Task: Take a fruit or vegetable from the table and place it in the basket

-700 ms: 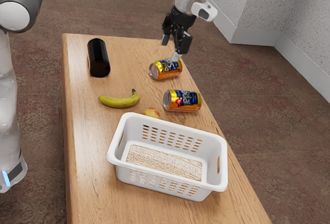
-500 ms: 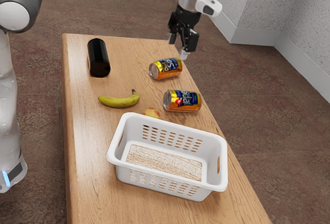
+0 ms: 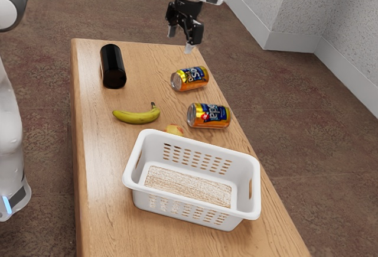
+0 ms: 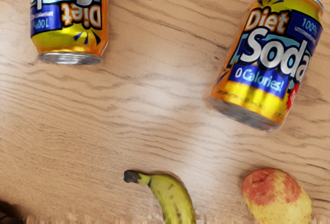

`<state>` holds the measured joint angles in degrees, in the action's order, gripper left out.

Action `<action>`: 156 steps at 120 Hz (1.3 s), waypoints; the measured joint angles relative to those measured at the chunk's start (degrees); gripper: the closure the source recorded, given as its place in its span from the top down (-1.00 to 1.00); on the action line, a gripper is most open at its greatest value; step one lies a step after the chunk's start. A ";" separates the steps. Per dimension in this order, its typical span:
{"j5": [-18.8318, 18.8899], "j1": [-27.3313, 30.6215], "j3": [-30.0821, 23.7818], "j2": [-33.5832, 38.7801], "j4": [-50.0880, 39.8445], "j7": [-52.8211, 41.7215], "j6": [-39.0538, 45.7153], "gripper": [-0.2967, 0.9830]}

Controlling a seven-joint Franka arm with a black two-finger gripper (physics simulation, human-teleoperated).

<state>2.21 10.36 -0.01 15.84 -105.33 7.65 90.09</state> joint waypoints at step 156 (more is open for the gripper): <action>0.59 -1.44 4.14 8.35 -34.17 -6.37 28.89 0.54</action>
<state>2.79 8.92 4.13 24.19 -139.51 1.29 118.98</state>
